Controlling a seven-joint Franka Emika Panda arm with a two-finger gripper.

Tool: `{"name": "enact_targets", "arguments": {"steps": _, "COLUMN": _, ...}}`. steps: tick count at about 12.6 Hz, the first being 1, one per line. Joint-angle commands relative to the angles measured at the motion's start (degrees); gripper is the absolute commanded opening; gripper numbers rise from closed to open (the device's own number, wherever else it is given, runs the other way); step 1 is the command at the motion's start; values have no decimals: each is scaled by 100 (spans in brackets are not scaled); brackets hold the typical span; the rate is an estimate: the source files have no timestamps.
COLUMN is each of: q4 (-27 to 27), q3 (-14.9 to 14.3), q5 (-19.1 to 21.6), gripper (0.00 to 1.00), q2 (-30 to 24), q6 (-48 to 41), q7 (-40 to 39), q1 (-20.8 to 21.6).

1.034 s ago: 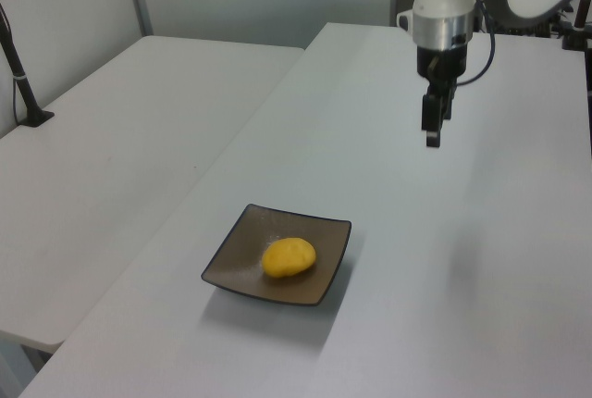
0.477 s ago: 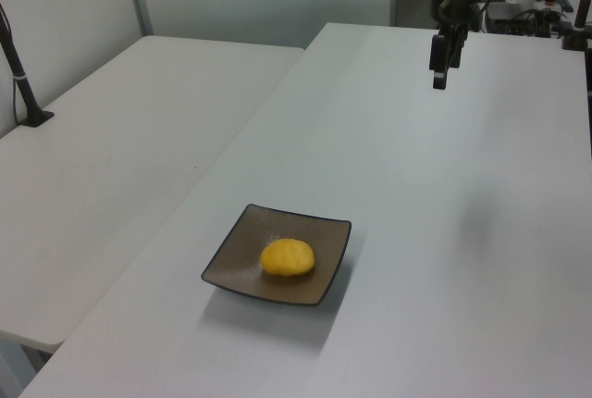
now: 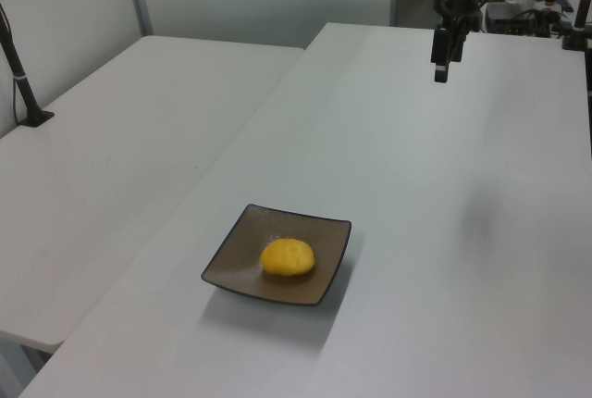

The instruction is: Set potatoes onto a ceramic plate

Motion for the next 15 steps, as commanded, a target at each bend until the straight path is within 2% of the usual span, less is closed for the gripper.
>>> {"name": "enact_targets", "arguments": {"steps": 1, "q4": -126, "q3": 107, "q5": 141, "gripper": 100, "q2": -99, "q6": 27, "q7": -147, "q1": -169}}
{"name": "enact_targets", "arguments": {"steps": 3, "q4": -126, "q3": 274, "q5": 193, "gripper": 100, "q2": -108, "q6": 27, "q7": -147, "q1": -354}}
{"name": "enact_targets", "arguments": {"steps": 7, "q4": -117, "q3": 257, "q5": 202, "gripper": 100, "q2": -100, "q6": 19, "q7": -129, "q1": -345}}
{"name": "enact_targets", "arguments": {"steps": 8, "q4": -117, "q3": 196, "q5": 194, "gripper": 100, "q2": -82, "q6": 10, "q7": -147, "q1": -354}}
{"name": "enact_targets", "arguments": {"steps": 11, "q4": 181, "q3": -321, "q5": 176, "gripper": 100, "q2": -3, "q6": -8, "q7": -366, "q1": -284}}
{"name": "enact_targets", "arguments": {"steps": 15, "q4": 191, "q3": -367, "q5": 36, "gripper": 100, "q2": -3, "q6": -17, "q7": -420, "q1": -257}}
